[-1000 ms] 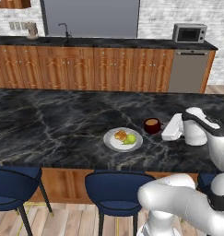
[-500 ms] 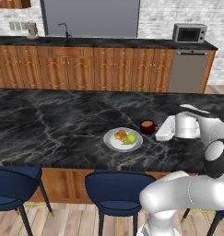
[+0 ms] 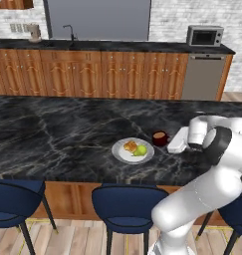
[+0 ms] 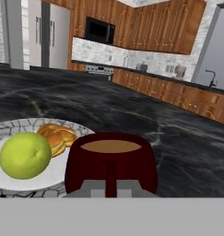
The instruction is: Pick up the brewed coffee from the coffee machine and place it next to the breakfast plate on the dining counter.
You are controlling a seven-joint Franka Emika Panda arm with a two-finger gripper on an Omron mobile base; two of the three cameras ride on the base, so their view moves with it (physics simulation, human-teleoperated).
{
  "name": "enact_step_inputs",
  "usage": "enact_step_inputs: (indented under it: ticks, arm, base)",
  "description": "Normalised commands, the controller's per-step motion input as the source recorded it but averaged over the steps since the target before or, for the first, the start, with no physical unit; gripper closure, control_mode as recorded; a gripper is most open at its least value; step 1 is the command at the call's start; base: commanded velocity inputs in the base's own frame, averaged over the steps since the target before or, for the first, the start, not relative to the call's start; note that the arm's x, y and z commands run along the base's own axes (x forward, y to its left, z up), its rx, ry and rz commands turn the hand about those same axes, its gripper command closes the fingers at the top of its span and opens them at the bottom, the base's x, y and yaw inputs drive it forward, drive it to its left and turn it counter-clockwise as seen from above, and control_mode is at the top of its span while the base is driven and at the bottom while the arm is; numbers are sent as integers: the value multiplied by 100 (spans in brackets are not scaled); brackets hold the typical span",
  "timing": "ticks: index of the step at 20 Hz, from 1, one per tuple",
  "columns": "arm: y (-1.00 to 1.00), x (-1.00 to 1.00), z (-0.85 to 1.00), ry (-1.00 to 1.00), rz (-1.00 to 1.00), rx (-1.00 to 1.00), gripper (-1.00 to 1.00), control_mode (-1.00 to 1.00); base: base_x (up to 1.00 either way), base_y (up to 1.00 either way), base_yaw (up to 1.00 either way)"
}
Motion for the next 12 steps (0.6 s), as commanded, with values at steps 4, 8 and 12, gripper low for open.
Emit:
enact_step_inputs:
  ticks: [4,8,12]
  arm:
    - [-19,6,-17,4,0,-1,100,-100]
    - [-3,16,-32,5,0,-3,100,-100]
    - [-3,23,-31,6,0,-3,100,-100]
  base:
    - [0,0,0]
    - [0,0,0]
    - [0,0,0]
